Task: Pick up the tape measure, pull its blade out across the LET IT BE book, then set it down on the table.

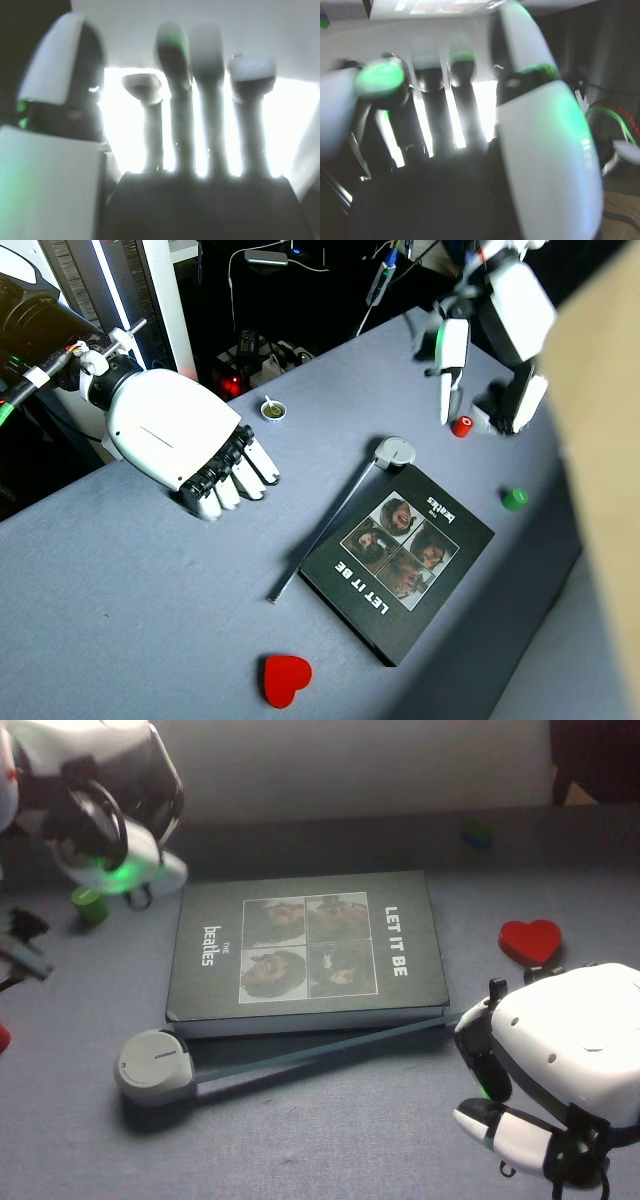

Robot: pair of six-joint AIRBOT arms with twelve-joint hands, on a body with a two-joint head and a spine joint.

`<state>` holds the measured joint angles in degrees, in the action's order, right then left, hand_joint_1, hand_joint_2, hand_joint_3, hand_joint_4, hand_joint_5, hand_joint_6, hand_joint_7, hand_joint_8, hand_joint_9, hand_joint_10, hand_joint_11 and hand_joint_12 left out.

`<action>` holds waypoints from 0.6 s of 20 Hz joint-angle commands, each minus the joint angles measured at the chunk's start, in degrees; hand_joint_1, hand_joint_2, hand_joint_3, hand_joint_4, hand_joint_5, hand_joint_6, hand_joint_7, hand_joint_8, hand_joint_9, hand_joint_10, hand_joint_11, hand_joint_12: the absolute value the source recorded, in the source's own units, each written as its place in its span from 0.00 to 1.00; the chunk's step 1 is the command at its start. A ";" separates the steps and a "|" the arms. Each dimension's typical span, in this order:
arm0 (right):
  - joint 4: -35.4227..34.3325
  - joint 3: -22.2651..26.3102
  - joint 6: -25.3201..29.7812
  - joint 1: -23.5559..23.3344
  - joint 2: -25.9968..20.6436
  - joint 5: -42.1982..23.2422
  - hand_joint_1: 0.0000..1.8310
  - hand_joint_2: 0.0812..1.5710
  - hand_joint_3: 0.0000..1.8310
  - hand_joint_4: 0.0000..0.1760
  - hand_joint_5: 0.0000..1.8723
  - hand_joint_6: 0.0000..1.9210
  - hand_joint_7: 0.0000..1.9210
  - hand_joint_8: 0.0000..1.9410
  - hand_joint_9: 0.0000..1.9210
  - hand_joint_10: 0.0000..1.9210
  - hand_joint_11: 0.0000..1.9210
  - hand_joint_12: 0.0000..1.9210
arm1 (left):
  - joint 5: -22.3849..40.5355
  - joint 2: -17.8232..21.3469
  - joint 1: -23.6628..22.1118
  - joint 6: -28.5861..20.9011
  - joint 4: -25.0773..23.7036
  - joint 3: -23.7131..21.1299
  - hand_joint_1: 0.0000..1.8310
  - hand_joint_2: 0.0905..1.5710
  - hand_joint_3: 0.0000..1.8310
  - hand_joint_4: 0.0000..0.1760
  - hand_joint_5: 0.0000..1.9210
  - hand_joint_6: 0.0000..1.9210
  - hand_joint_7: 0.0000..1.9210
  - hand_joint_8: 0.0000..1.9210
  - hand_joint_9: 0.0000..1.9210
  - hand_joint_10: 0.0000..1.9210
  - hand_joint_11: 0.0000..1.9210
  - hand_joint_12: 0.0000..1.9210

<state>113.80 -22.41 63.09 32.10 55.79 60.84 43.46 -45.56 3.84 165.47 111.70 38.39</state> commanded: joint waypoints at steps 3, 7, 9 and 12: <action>4.41 -0.07 1.35 -0.96 0.19 2.48 0.49 0.80 0.00 0.00 0.62 1.00 0.78 1.00 0.91 1.00 1.00 1.00 | 6.25 -1.15 -1.14 -1.96 -1.54 -5.03 0.57 0.68 0.00 0.00 0.67 1.00 0.68 1.00 0.70 1.00 0.72 1.00; 7.41 -1.34 5.50 -1.41 0.84 1.91 0.58 0.81 0.00 1.00 0.67 1.00 0.79 1.00 0.91 1.00 1.00 1.00 | 11.71 -3.55 5.64 -20.96 -5.65 -10.69 0.49 0.76 0.01 0.00 0.66 1.00 0.73 1.00 0.74 1.00 0.79 1.00; 9.73 -1.64 6.79 -1.39 0.90 2.35 0.58 0.82 0.00 1.00 0.68 1.00 0.79 1.00 0.91 1.00 1.00 1.00 | 13.10 -4.68 7.74 -25.72 -7.48 -12.02 0.49 0.76 0.00 0.00 0.64 1.00 0.72 1.00 0.74 1.00 0.79 1.00; 15.69 -2.54 8.97 0.19 1.35 2.37 0.58 0.82 0.00 1.00 0.68 1.00 0.79 1.00 0.91 1.00 1.00 1.00 | 15.85 -6.68 11.69 -35.93 -11.05 -13.69 0.49 0.76 0.00 0.00 0.63 1.00 0.72 1.00 0.74 1.00 0.79 1.00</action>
<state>125.71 -25.36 72.14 33.06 57.34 60.05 58.89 -52.38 16.58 129.54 105.10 24.73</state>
